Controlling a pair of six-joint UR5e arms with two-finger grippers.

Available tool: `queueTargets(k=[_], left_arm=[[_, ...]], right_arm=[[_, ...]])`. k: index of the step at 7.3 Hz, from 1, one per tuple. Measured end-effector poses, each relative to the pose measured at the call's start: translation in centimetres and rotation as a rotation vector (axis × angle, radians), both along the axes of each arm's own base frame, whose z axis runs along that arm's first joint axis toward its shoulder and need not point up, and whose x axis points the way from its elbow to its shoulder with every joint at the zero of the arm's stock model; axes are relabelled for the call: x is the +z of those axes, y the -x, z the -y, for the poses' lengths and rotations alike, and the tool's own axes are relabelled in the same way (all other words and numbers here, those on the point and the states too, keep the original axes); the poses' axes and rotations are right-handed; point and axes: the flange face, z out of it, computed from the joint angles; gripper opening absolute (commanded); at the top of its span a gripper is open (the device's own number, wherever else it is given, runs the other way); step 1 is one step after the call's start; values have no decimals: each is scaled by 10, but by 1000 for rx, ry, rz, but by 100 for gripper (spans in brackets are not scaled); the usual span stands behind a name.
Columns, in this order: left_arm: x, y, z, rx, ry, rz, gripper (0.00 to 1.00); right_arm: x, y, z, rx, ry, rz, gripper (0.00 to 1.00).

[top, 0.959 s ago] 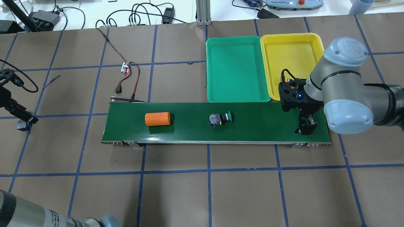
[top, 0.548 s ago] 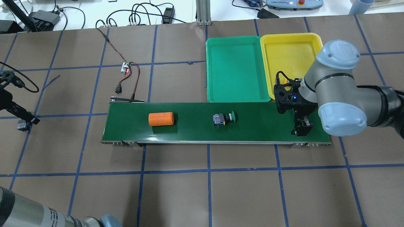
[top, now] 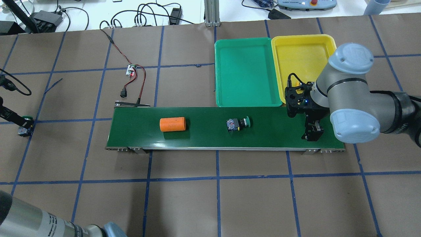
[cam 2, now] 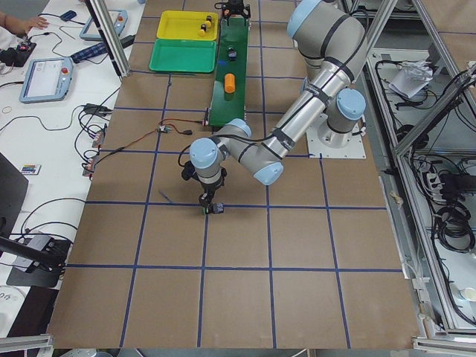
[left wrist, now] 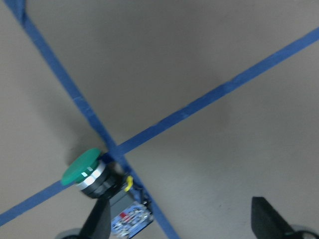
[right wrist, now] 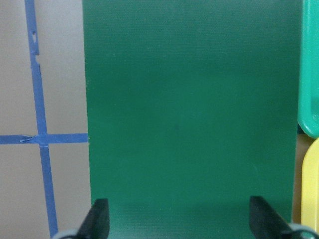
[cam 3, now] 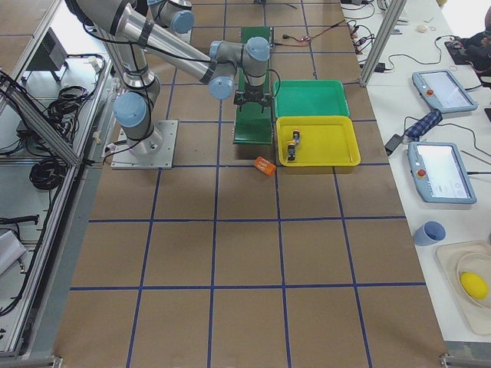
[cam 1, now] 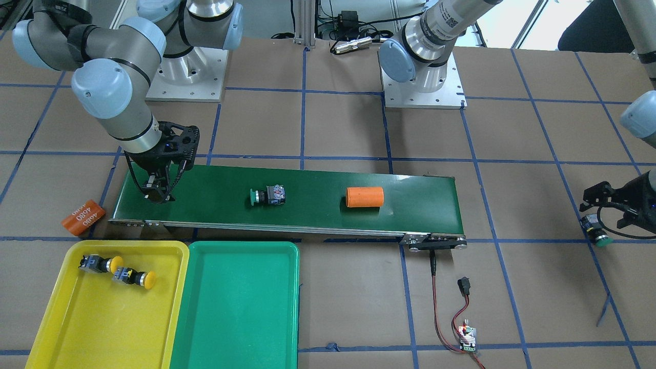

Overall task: Sort buttons by color to trays
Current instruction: 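Grasp green button at belt end with right while left carries another green button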

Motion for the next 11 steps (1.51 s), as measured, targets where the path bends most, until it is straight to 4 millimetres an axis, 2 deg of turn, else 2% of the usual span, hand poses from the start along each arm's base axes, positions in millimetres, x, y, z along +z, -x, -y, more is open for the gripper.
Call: queueTargets(k=[1,2,3,4,6,7,8,9,11], left_arm=[[-13,-14,-2,80,-4,-15,100],[-26,-19,-4,153,-8,-36,100],[-34,-18,-4,219,-8,-57,90],[-38,-17,-3,259,-4,-72,75],[-44,-20,0,281,-6,-79,66],[-50,-21,1,285,-11,-86,39],[-53,-23,2,285,-13,-89,0],[-53,-24,3,282,-10,-86,0],[-38,-23,9,271,12,-65,0]], right_arm=[[-4,0,-2,-6,8,-5,100],[-6,0,-4,-6,12,-9,100],[-6,0,-5,-5,15,-12,100],[-7,0,-5,-4,16,-12,100],[-7,-1,-5,-5,16,-8,100],[-7,-1,-5,-5,16,-7,100],[-7,-1,-6,-5,15,-7,100],[-7,-1,-5,-5,16,-5,100],[-10,-13,-2,20,25,-5,100]])
